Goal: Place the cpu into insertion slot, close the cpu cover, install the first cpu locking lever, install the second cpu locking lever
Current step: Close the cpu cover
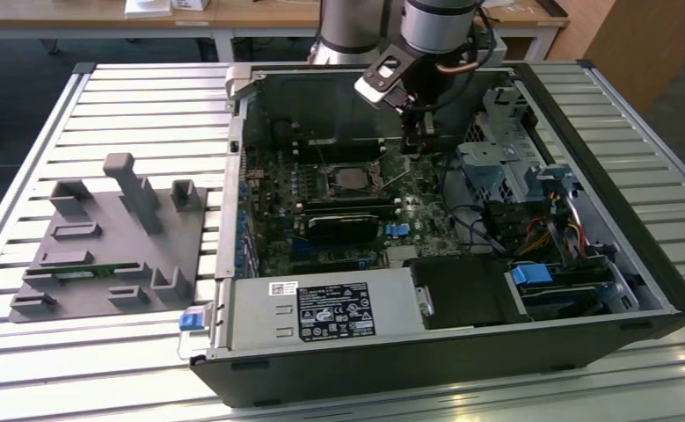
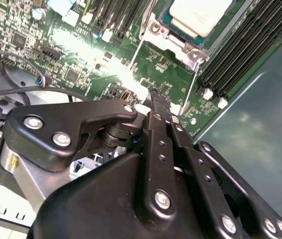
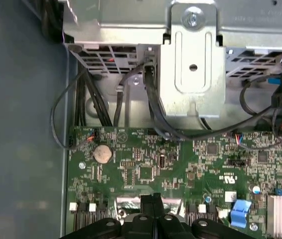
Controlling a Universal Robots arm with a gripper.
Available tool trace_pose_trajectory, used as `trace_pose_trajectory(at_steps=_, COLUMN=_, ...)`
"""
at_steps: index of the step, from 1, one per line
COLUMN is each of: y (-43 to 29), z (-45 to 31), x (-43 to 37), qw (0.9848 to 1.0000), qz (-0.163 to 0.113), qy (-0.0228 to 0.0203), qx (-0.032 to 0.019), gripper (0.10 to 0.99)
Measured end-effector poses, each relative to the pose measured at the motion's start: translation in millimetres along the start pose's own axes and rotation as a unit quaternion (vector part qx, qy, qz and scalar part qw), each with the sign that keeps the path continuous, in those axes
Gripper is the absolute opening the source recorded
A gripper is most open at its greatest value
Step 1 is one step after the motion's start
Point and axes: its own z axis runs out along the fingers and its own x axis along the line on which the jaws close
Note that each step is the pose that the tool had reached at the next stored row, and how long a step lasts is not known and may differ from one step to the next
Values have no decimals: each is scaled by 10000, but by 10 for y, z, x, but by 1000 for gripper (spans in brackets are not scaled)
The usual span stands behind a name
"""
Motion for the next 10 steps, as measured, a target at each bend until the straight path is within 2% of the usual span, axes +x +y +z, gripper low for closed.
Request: trace_pose_trajectory(at_steps=10, y=147, z=28, x=38, qw=10000, qz=-3, qy=0, qx=1, gripper=106)
